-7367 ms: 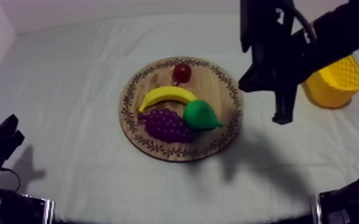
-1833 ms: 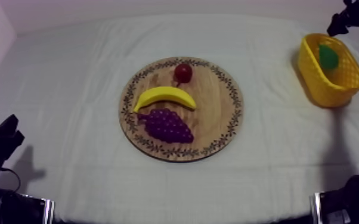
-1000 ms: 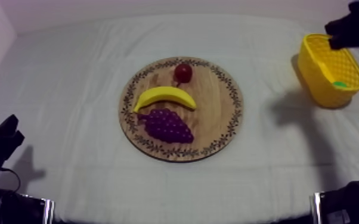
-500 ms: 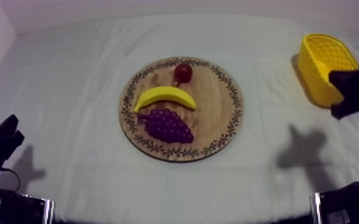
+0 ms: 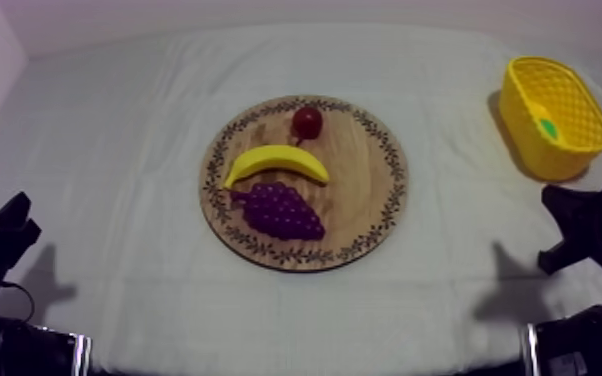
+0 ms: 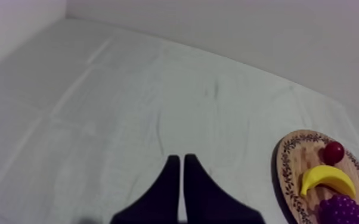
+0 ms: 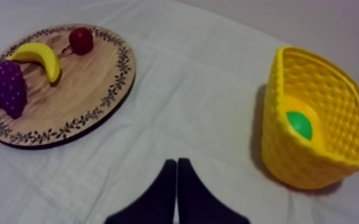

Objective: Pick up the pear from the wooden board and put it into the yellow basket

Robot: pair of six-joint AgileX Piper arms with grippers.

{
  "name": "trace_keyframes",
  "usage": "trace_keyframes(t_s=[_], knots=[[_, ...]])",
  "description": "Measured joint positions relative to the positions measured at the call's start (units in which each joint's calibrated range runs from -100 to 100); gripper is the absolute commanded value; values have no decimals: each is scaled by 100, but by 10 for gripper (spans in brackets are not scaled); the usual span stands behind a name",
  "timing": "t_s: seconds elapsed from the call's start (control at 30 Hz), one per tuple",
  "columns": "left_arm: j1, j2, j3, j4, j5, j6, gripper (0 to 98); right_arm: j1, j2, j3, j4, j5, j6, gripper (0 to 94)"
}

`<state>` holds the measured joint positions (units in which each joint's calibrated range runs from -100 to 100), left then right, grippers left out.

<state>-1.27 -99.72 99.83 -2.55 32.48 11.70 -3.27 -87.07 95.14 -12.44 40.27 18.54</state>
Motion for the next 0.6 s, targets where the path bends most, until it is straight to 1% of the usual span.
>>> trace_keyframes(t_s=[0.1,0.27,0.33,0.43,0.53,0.6], knots=[[0,0,0,0,0,0,1,-48,-281,134,285,174,-305,4],[0,0,0,0,0,0,1,-172,-633,177,652,451,-862,3],[0,0,0,0,0,0,1,-200,-738,195,739,463,-1043,3],[0,0,0,0,0,0,1,-214,-836,208,783,463,-1283,3],[0,0,0,0,0,0,1,-216,-850,241,846,413,-1405,3],[0,0,0,0,0,0,1,-216,-855,337,982,245,-1503,4]])
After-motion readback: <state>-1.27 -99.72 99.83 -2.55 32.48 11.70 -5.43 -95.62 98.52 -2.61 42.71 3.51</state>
